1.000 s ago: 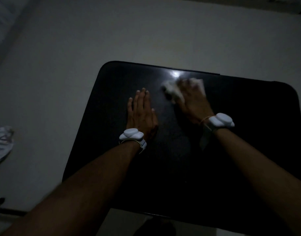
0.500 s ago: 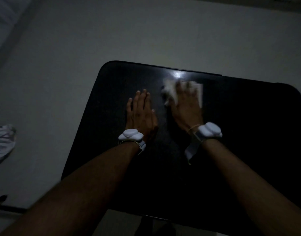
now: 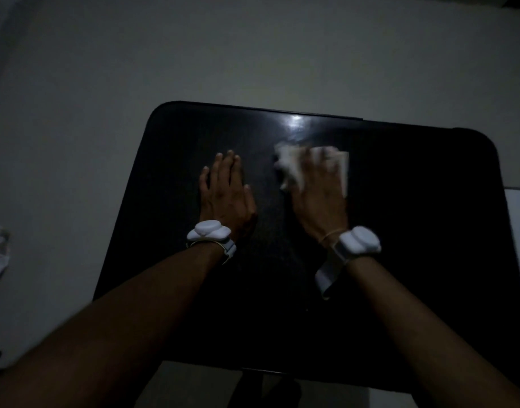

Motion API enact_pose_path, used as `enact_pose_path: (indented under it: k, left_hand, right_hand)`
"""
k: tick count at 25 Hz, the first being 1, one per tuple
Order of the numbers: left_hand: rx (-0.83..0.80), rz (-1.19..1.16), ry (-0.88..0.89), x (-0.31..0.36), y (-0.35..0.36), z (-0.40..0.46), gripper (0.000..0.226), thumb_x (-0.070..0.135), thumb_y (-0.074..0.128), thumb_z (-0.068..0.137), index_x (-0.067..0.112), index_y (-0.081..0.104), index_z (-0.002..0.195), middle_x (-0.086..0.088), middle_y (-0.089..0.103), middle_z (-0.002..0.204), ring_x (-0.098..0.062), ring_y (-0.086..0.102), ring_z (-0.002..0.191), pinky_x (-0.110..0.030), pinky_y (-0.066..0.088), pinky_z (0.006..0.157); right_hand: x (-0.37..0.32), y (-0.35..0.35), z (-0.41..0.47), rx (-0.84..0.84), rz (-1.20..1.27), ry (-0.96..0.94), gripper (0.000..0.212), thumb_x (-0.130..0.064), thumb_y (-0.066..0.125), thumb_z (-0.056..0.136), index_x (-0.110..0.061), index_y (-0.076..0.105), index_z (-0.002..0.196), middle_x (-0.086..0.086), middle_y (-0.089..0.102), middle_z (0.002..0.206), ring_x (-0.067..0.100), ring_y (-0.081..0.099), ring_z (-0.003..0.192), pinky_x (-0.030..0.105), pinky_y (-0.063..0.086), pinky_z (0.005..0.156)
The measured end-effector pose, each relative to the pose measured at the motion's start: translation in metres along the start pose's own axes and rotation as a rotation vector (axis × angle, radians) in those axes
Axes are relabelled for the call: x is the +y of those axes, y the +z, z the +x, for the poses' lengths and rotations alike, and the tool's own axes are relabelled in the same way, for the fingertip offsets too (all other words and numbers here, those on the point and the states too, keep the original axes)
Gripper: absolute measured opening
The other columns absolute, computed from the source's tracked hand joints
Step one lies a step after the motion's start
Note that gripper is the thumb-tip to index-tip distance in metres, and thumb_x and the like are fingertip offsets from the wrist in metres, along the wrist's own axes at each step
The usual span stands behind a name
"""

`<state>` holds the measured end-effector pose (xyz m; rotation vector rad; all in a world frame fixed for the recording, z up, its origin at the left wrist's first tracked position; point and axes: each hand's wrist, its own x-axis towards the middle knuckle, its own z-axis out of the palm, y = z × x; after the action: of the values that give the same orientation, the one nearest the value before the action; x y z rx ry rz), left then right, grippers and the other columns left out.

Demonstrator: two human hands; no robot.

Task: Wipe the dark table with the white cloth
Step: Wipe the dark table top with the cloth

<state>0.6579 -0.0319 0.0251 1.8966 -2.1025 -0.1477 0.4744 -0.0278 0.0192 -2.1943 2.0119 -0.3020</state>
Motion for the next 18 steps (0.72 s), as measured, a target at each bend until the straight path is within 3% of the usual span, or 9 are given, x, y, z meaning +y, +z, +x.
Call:
enact_pose_path:
  k: [2, 3, 6, 8, 11, 13, 15, 17, 18]
  left_hand:
    - [0.006, -0.002, 0.001, 0.000, 0.001, -0.001, 0.058, 0.023, 0.045, 0.094, 0.002, 0.040, 0.148, -0.016, 0.036, 0.158, -0.030, 0.029, 0.148, -0.054, 0.021, 0.119]
    - [0.012, -0.005, 0.000, 0.000, 0.002, -0.001, 0.057, 0.023, 0.045, 0.094, 0.002, 0.040, 0.148, -0.016, 0.036, 0.158, -0.030, 0.029, 0.148, -0.053, 0.021, 0.119]
    - [0.020, -0.010, -0.004, 0.001, 0.003, 0.000, 0.057, 0.024, 0.047, 0.095, 0.003, 0.040, 0.148, -0.014, 0.036, 0.158, -0.029, 0.028, 0.148, -0.052, 0.019, 0.120]
    - [0.040, -0.014, -0.001, 0.001, 0.002, -0.001, 0.057, 0.023, 0.047, 0.094, 0.003, 0.040, 0.147, -0.015, 0.037, 0.157, -0.030, 0.029, 0.148, -0.052, 0.020, 0.120]
    - [0.057, -0.013, 0.001, 0.002, 0.003, -0.001, 0.057, 0.023, 0.046, 0.093, 0.003, 0.042, 0.146, -0.016, 0.039, 0.156, -0.031, 0.032, 0.146, -0.053, 0.021, 0.119]
    - [0.077, -0.011, 0.000, 0.000, 0.004, -0.001, 0.057, 0.024, 0.044, 0.092, 0.002, 0.044, 0.145, -0.017, 0.042, 0.154, -0.032, 0.034, 0.145, -0.052, 0.022, 0.118]
    - [0.075, -0.011, 0.008, 0.000, 0.005, -0.001, 0.058, 0.025, 0.043, 0.091, 0.002, 0.045, 0.144, -0.017, 0.042, 0.154, -0.033, 0.035, 0.144, -0.052, 0.022, 0.118]
    - [0.072, -0.016, 0.014, -0.001, 0.005, -0.002, 0.058, 0.025, 0.042, 0.091, 0.002, 0.044, 0.145, -0.018, 0.042, 0.154, -0.034, 0.035, 0.145, -0.053, 0.022, 0.118]
    - [0.065, -0.021, 0.014, -0.001, 0.004, -0.001, 0.058, 0.025, 0.043, 0.092, 0.001, 0.044, 0.145, -0.018, 0.041, 0.155, -0.034, 0.034, 0.145, -0.053, 0.022, 0.118]
  right_hand:
    - [0.005, -0.003, -0.009, -0.130, -0.006, -0.283, 0.062, -0.040, 0.022, 0.095, -0.016, 0.013, 0.152, 0.012, 0.013, 0.162, 0.031, 0.007, 0.149, 0.050, 0.003, 0.122]
    - [0.022, -0.011, -0.001, -0.108, -0.001, -0.237, 0.064, -0.042, 0.020, 0.094, -0.015, 0.014, 0.151, 0.014, 0.015, 0.161, 0.033, 0.009, 0.149, 0.050, 0.003, 0.122]
    - [0.084, -0.032, 0.014, 0.056, -0.015, 0.386, 0.071, -0.048, 0.013, 0.091, -0.008, 0.021, 0.150, 0.021, 0.024, 0.157, 0.037, 0.019, 0.145, 0.053, 0.011, 0.120]
    - [0.078, -0.034, -0.009, 0.134, 0.026, 0.637, 0.069, -0.044, 0.013, 0.093, -0.007, 0.019, 0.150, 0.018, 0.022, 0.159, 0.035, 0.016, 0.147, 0.052, 0.011, 0.119]
    - [-0.013, -0.010, -0.078, 0.134, 0.039, 0.359, 0.060, -0.036, 0.022, 0.098, -0.007, 0.018, 0.150, 0.019, 0.020, 0.159, 0.037, 0.015, 0.147, 0.054, 0.010, 0.120]
    - [-0.066, 0.005, -0.124, -0.026, 0.085, 0.037, 0.058, -0.034, 0.024, 0.099, -0.013, 0.014, 0.152, 0.013, 0.012, 0.162, 0.031, 0.005, 0.150, 0.051, 0.007, 0.122]
    - [-0.063, 0.002, -0.128, -0.121, 0.107, -0.181, 0.060, -0.035, 0.028, 0.097, -0.017, 0.015, 0.152, 0.008, 0.010, 0.163, 0.025, 0.003, 0.150, 0.046, 0.007, 0.122]
    - [-0.020, -0.003, -0.104, 0.012, 0.015, -0.165, 0.056, -0.032, 0.028, 0.097, -0.011, 0.024, 0.149, 0.017, 0.024, 0.158, 0.032, 0.016, 0.148, 0.049, 0.012, 0.121]
    - [0.008, -0.007, -0.089, 0.105, -0.027, -0.015, 0.055, -0.031, 0.026, 0.098, -0.005, 0.028, 0.146, 0.024, 0.031, 0.153, 0.039, 0.024, 0.144, 0.052, 0.015, 0.119]
